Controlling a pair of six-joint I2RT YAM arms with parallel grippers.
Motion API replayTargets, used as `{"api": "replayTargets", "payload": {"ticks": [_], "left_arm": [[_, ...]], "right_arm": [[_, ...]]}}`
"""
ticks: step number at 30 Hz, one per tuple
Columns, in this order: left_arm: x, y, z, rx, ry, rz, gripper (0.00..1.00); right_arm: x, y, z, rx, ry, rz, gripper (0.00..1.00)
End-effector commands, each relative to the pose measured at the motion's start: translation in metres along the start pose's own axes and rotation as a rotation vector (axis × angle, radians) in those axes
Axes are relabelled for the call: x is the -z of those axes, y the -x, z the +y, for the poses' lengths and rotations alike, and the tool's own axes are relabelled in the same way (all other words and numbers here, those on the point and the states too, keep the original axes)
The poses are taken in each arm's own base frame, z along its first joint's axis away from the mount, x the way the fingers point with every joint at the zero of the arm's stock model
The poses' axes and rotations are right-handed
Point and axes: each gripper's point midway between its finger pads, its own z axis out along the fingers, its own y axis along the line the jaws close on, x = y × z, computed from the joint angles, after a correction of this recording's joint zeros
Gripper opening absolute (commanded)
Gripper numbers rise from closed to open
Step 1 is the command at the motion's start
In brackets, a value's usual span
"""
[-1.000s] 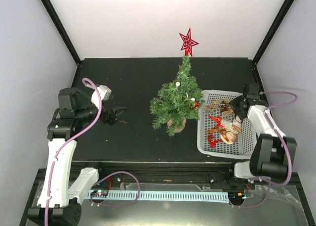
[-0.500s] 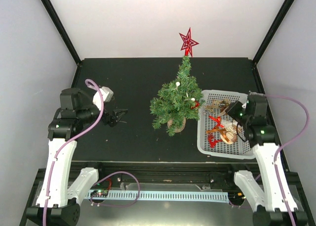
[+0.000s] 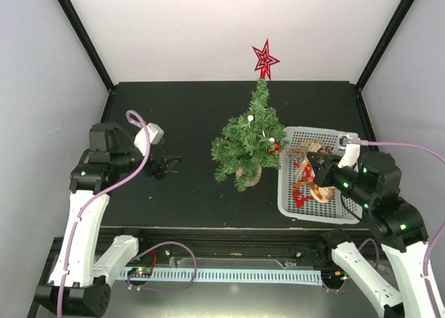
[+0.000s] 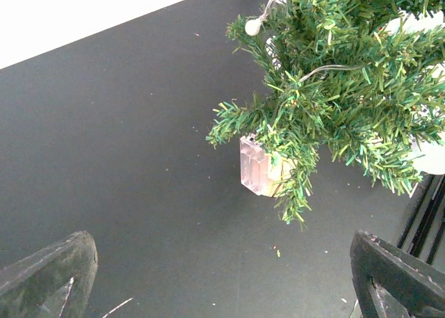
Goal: Decorate the small christmas tree
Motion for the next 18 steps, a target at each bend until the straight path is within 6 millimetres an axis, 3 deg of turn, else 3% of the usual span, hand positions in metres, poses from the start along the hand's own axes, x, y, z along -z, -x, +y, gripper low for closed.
{"api": "replayTargets", "payload": {"ticks": [1, 6, 10, 13, 18], "left_arm": [[0.004, 0.009, -0.001, -0.028, 0.010, -0.001, 0.99], [0.002, 0.009, 0.000, -0.023, 0.008, 0.009, 0.99], [0.003, 0.008, 0.000, -0.025, 0.012, 0.009, 0.99], [0.003, 0.007, 0.000, -0.026, 0.012, 0.011, 0.99], [0.001, 0.007, 0.000, -0.027, 0.009, 0.014, 0.99]], "right_arm": [[0.018, -0.003, 0.027, 0.162, 0.079, 0.076, 0.01], [0.021, 0.007, 0.047, 0.276, 0.107, 0.124, 0.01], [0.016, 0.027, 0.065, 0.336, 0.113, 0.112, 0.01], [0.013, 0.046, 0.084, 0.383, 0.129, 0.096, 0.01], [0.004, 0.060, 0.130, 0.509, 0.153, 0.106, 0.01]]}}
